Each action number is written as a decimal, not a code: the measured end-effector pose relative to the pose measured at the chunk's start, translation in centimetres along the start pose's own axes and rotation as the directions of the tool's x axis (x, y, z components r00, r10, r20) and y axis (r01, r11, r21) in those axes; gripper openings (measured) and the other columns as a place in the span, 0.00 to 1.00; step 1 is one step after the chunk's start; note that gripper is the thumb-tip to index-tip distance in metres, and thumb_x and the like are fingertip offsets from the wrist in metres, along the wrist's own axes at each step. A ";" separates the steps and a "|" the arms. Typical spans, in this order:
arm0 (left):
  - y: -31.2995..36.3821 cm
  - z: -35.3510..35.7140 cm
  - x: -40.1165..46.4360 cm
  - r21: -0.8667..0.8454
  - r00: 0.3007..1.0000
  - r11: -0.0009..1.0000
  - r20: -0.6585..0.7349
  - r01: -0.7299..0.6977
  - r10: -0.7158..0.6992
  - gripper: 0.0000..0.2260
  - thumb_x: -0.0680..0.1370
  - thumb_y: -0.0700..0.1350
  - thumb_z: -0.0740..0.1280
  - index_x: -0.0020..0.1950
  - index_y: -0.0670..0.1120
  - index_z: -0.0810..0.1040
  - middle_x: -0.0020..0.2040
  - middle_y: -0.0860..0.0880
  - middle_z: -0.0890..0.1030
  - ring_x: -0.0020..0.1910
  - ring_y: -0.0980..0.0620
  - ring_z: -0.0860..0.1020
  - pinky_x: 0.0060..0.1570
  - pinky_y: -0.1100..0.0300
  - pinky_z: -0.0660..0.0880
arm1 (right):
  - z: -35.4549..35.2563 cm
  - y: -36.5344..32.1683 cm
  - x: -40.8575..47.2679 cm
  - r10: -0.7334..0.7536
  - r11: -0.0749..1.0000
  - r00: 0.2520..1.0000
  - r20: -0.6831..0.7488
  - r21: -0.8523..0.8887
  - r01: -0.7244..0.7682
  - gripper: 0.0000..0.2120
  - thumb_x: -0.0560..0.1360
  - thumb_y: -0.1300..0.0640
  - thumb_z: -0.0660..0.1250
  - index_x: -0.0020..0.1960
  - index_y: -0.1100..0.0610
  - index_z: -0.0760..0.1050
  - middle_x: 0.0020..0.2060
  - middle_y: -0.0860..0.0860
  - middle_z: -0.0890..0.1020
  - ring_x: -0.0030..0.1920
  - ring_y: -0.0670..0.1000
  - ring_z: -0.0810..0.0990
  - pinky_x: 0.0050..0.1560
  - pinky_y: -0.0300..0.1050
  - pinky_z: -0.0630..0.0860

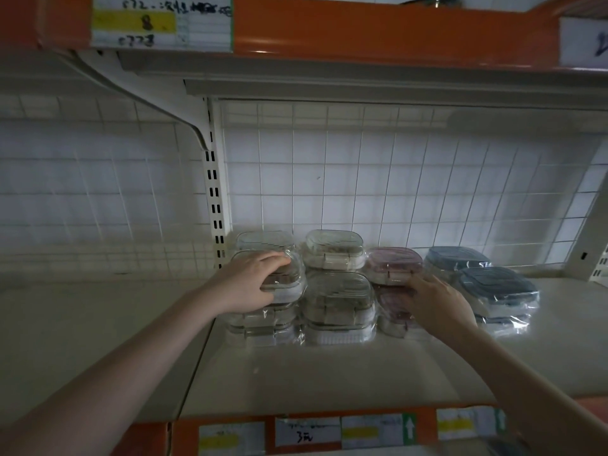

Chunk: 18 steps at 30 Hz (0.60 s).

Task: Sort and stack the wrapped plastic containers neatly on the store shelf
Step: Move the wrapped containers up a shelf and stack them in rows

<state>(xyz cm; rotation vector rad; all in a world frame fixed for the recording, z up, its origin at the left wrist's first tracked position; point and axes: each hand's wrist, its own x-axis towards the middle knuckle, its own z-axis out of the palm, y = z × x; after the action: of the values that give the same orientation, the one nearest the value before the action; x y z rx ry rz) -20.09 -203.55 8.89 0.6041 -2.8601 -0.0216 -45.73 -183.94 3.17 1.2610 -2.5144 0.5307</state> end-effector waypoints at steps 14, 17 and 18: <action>0.1 -0.5 -1.4 0.073 0.997 0.995 -0.010 0.071 -0.070 0.29 0.76 0.44 0.64 0.75 0.52 0.60 0.75 0.55 0.61 0.72 0.54 0.63 0.67 0.59 0.62 | -2.2 1.7 -1.9 0.061 0.995 0.998 0.020 -0.076 -0.060 0.13 0.75 0.51 0.61 0.58 0.51 0.74 0.58 0.53 0.77 0.58 0.59 0.75 0.53 0.52 0.74; 1.1 -0.3 -1.6 0.101 0.994 0.989 -0.025 0.107 -0.105 0.30 0.76 0.46 0.64 0.76 0.52 0.58 0.77 0.53 0.57 0.74 0.53 0.60 0.70 0.55 0.60 | -2.4 2.7 -1.8 0.051 0.995 0.999 0.004 -0.089 -0.051 0.12 0.76 0.51 0.60 0.56 0.53 0.76 0.55 0.54 0.77 0.55 0.59 0.76 0.50 0.49 0.73; 1.6 -0.2 -1.6 0.104 0.991 0.986 -0.051 0.129 -0.125 0.30 0.76 0.47 0.64 0.76 0.51 0.58 0.77 0.53 0.57 0.74 0.52 0.60 0.70 0.54 0.60 | -2.4 3.2 -1.7 0.045 0.995 0.999 -0.009 -0.084 -0.046 0.12 0.77 0.51 0.59 0.54 0.54 0.76 0.54 0.54 0.77 0.54 0.58 0.76 0.48 0.49 0.72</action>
<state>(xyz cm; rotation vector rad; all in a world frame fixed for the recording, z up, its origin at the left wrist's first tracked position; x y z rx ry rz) -19.24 -201.44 8.83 0.7974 -2.7899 0.1245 -47.12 -179.90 4.00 1.1724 -2.5368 0.4333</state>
